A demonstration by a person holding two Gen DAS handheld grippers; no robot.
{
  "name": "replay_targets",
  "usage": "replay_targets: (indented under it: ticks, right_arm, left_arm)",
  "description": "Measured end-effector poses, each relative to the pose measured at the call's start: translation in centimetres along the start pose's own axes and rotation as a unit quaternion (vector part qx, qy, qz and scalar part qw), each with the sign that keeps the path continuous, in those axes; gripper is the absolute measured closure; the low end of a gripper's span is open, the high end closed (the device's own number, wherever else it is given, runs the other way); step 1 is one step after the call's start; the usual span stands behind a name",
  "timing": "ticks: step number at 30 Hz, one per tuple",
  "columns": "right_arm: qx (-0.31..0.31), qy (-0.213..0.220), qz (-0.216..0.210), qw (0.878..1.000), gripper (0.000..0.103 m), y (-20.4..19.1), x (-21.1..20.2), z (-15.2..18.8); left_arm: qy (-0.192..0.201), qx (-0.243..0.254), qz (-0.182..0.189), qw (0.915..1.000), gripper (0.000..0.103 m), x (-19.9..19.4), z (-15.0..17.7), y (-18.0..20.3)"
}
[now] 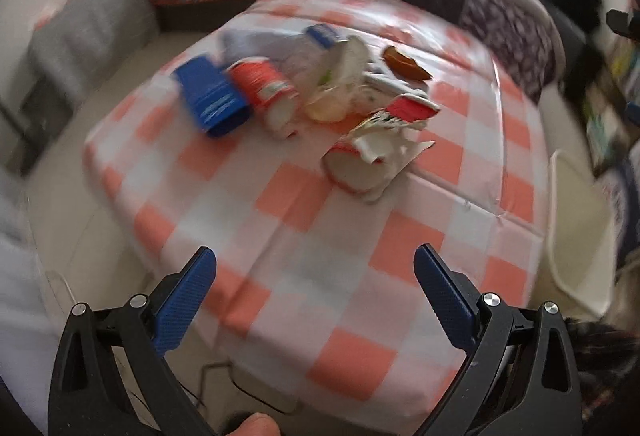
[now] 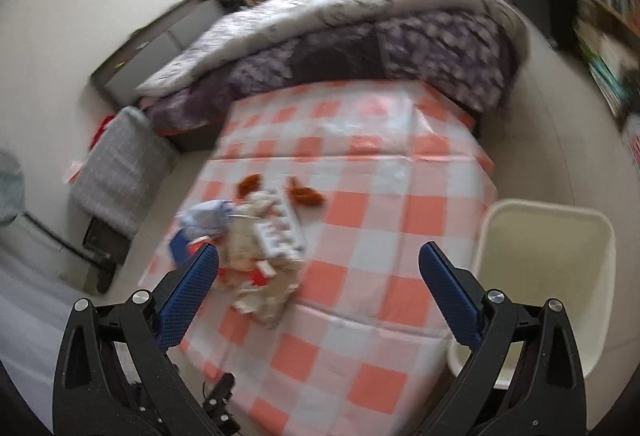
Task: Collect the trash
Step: 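Grasp the red snack bag with the left tool while the right tool grasps the red cup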
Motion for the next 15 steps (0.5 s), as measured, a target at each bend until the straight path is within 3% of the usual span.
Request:
replay_targets:
  ticks: [1,2,4,6,8,11,13,15]
  right_arm:
    - [0.018,-0.017,0.006,1.0,0.007,0.7,0.6,-0.2]
    - [0.054,-0.042,-0.021,0.997,0.007,1.8,1.2,-0.4]
    - [0.089,-0.053,-0.056,0.993,0.007,2.9,1.2,-1.1]
    - [0.102,-0.045,-0.052,0.992,0.007,3.7,1.1,-1.8]
    - [0.119,-0.041,-0.057,0.99,0.007,4.4,0.9,-2.2]
    - [0.123,-0.05,-0.07,0.989,0.007,4.6,1.2,-2.7]
    - [0.116,-0.054,-0.068,0.989,0.007,4.3,1.3,-2.6]
    - [0.11,-0.059,-0.066,0.99,0.007,4.0,1.8,-2.7]
  left_arm:
    - [0.001,0.019,-0.008,0.9998,0.007,0.7,-1.0,0.9]
    - [-0.001,0.031,-0.015,0.9994,0.007,1.4,-1.9,1.5]
    - [-0.01,0.058,-0.025,0.9979,0.007,3.2,-4.0,3.2]
    - [-0.018,0.08,-0.038,0.9959,0.007,4.7,-5.5,4.5]
    - [-0.027,0.11,-0.069,0.9912,0.007,6.7,-6.7,5.9]
    - [-0.035,0.13,-0.144,0.9803,0.009,9.3,-7.8,6.5]
    - [-0.049,0.123,-0.14,0.9813,0.049,10.3,-8.0,6.0]
    - [-0.047,0.103,-0.114,0.987,0.055,9.7,-7.7,4.8]
Point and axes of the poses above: each gripper's, at about its wrist camera, not at the fingertips, and x roughly the way its jaws point, y to its right, z to its underside, the point moved 2 cm from there along x, roughly the way its jaws point, and after that the axes turned 7 degrees about -y, right-handed, at the moved point
